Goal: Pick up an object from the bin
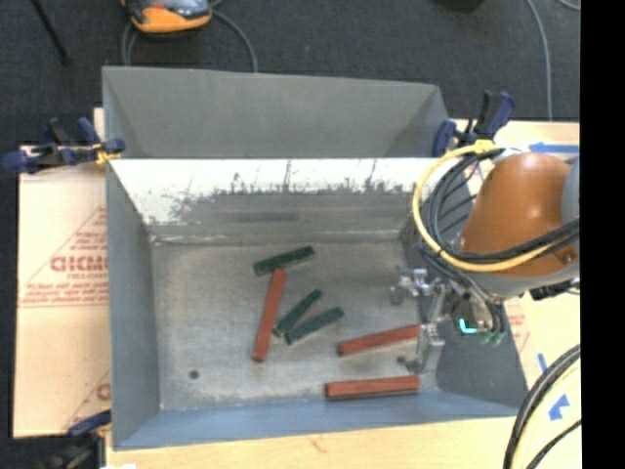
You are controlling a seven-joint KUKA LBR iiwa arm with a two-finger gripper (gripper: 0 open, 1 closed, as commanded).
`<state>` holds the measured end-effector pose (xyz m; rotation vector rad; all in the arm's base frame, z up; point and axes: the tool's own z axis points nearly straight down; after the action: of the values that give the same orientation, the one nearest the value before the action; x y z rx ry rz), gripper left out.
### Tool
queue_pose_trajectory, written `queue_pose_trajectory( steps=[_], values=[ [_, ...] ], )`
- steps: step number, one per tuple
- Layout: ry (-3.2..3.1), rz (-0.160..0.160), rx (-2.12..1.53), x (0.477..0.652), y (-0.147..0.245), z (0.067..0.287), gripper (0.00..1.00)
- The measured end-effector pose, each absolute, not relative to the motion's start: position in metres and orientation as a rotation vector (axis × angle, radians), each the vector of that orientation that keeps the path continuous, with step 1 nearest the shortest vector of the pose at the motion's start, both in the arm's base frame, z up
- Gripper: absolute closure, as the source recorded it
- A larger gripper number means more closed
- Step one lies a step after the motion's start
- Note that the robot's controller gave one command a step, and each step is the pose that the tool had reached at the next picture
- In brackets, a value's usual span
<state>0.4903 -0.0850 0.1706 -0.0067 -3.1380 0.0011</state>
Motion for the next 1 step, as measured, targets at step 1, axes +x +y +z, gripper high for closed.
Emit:
queue_pose_trajectory(
  steps=[1],
  values=[
    [-3.145,0.003,-0.002,0.4921,-0.0848,0.1736,0.0]
  ],
)
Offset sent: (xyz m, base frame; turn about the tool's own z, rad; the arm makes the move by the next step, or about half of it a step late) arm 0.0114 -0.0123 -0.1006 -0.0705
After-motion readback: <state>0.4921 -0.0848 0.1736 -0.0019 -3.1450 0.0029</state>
